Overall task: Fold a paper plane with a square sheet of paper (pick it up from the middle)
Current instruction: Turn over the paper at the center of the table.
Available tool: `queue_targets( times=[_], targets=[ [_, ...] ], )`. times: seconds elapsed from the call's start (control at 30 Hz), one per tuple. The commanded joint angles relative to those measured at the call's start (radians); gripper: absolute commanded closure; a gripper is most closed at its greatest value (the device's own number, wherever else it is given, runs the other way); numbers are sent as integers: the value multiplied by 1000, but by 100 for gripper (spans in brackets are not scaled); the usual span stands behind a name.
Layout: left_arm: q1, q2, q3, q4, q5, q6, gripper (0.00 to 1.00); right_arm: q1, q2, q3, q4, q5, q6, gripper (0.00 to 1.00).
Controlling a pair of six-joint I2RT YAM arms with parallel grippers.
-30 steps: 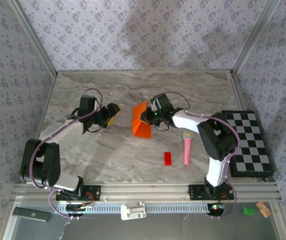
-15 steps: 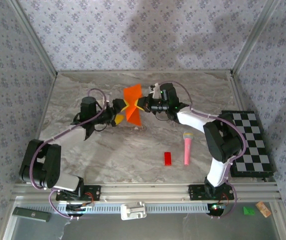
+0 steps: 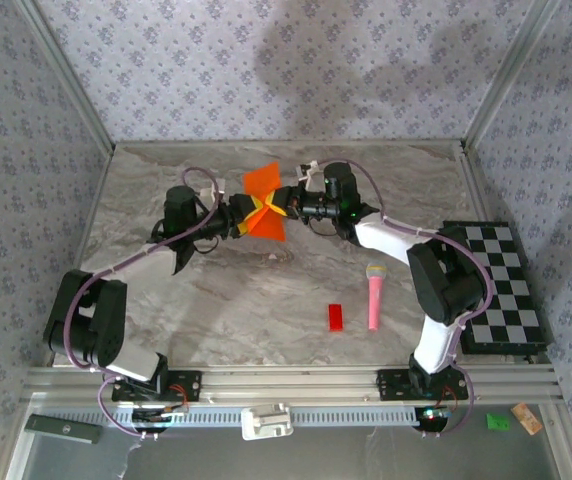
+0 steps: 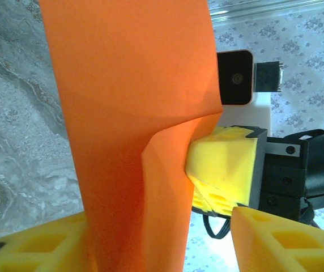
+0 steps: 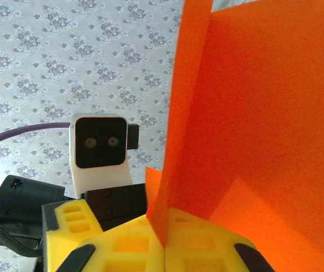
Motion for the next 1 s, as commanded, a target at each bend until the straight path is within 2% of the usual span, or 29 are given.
queue_targets(
  times=[0.0,0.33,0.43,0.53,0.6,0.67,0.73,0.8,0.87,0.97],
  targets=[
    [-7,-5,12,72,23,10,50,-8,12,7,38,-25,24,93],
    [-1,17,30,17,13,-1,79,-17,12,-3,19,-19,13,87],
    [8,29,30,1,8,-6,86,-25,-4,-11,-30,4,-23,80],
    [21,30,24,-23,-3,4,91,-41,-42,-22,-137,52,-100,66],
    [33,26,27,-83,-13,38,94,-58,-74,-29,-237,105,-168,58],
    [41,10,50,-218,-38,124,95,-77,-115,-34,-355,171,-241,51],
    [40,-10,98,-432,-102,263,96,-92,-156,-37,-449,241,-311,45],
    [32,-27,168,-658,-215,419,96,-101,-201,-36,-537,326,-380,39],
    [13,-31,251,-893,-397,569,96,-101,-248,-36,-611,425,-445,35],
    [-29,-13,354,-1100,-654,703,96,-101,-302,-43,-675,538,-500,29]
  ],
)
